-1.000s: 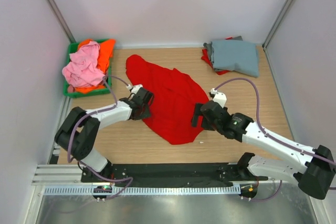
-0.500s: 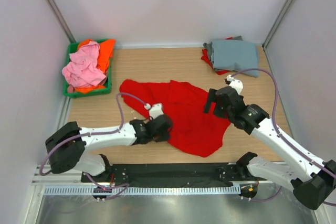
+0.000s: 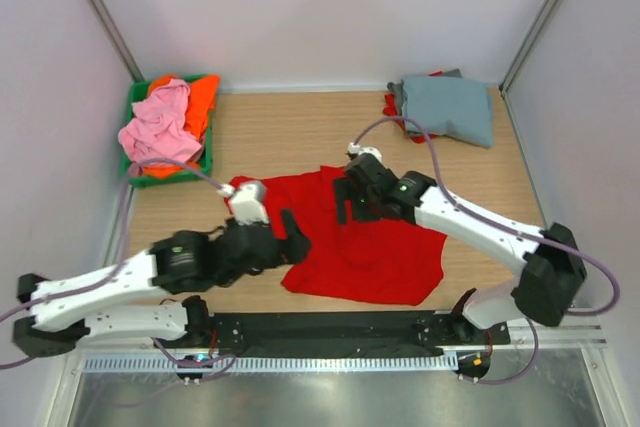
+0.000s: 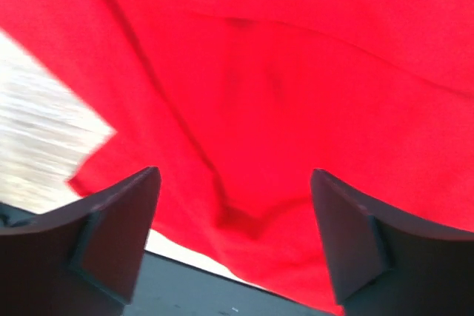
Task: Fold and stack the t-shirts
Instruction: Flatten the tshirt out
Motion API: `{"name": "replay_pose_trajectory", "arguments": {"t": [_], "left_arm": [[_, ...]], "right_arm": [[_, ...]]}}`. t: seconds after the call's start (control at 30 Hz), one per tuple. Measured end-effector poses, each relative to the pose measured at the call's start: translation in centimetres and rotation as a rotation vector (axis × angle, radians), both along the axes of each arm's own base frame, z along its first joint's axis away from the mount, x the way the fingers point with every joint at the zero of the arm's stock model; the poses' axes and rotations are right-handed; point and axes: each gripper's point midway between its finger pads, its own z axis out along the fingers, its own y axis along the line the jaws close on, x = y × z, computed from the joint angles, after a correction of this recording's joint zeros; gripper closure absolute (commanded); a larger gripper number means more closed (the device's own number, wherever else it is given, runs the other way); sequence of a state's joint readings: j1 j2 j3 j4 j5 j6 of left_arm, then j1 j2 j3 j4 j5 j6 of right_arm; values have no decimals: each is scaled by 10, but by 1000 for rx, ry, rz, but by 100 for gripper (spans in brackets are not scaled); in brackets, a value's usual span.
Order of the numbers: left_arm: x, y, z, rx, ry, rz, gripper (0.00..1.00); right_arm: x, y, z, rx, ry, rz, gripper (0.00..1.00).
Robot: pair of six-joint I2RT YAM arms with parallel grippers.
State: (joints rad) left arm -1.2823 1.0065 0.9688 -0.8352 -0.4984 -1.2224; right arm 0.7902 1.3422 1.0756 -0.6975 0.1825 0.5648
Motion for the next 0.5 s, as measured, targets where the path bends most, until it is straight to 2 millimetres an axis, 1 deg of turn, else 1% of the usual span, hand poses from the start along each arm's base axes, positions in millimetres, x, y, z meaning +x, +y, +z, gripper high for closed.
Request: {"name": "replay_pose_trajectory", "arguments": {"t": [0.07, 0.1, 0.13, 0.2, 0.23, 0.27, 0.3, 0.37, 0.4, 0.5], "left_arm": [[8, 32, 47, -78, -115, 45, 0], [11, 48, 61, -96, -156, 67, 0], [13, 70, 74, -122, -200, 102, 0], [14, 112, 85, -143, -267, 168, 0], [14, 131, 87, -149, -295, 193, 0], [14, 142, 84, -153, -311, 206, 0], [13, 154, 79, -154, -328, 219, 0], [11, 171, 64, -130, -343, 233, 0], [11, 177, 56, -103, -349, 226, 0], [11, 178, 50, -66, -355, 212, 0]], "right_arm": [[7, 23, -3, -5, 6, 41, 26], [12, 32, -7, -13, 15, 53, 28], [18, 41, -11, -20, 22, 60, 30], [33, 56, -24, -45, 40, 65, 31], [40, 63, -33, -60, 49, 70, 32], [46, 69, -41, -75, 59, 75, 32], [50, 73, -49, -92, 72, 76, 33], [62, 84, -67, -121, 92, 82, 35], [65, 87, -75, -137, 104, 87, 36], [75, 93, -90, -177, 118, 90, 40]]}}
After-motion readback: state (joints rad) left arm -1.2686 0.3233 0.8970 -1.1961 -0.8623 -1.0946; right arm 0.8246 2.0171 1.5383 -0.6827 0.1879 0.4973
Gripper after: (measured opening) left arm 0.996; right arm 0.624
